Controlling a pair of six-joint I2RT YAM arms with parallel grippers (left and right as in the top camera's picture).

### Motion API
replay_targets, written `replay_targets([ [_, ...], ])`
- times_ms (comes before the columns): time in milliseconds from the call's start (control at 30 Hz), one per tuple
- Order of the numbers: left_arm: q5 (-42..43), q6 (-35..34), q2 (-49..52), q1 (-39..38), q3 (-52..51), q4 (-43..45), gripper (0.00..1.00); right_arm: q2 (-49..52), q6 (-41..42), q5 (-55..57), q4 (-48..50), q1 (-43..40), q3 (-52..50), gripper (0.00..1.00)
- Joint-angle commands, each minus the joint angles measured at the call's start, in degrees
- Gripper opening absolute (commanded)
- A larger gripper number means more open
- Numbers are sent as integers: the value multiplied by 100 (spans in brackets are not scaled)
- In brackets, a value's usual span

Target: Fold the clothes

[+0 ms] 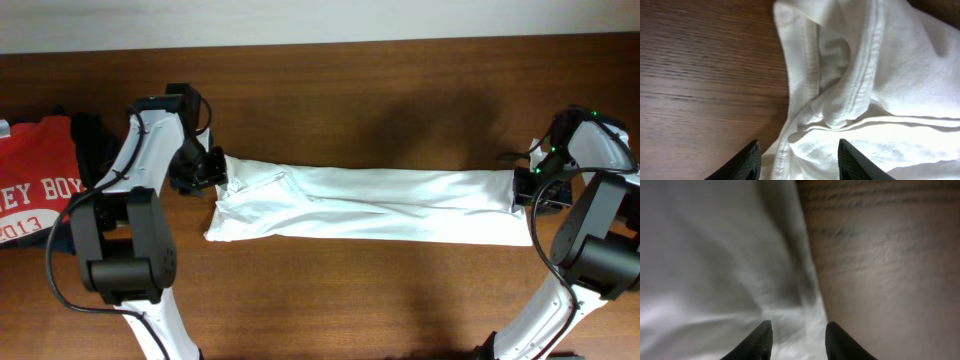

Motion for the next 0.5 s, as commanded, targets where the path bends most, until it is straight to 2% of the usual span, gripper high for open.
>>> replay_targets([
  [0, 66, -17, -153, 175, -24, 13, 50, -66, -256, 170, 282, -55, -278, 44],
  [100, 68, -17, -153, 175, -24, 55, 50, -66, -256, 170, 605, -44, -463, 50],
  [233, 105, -17, -153, 175, -24, 59, 50, -66, -254, 144, 935, -44, -754, 52],
  [400, 103, -15, -153, 177, -24, 61, 50, -66, -256, -396, 1163, -44, -1086, 45],
  [467, 103, -15, -153, 175, -24, 59, 50, -66, -254, -398, 1270, -44, -1241, 38],
])
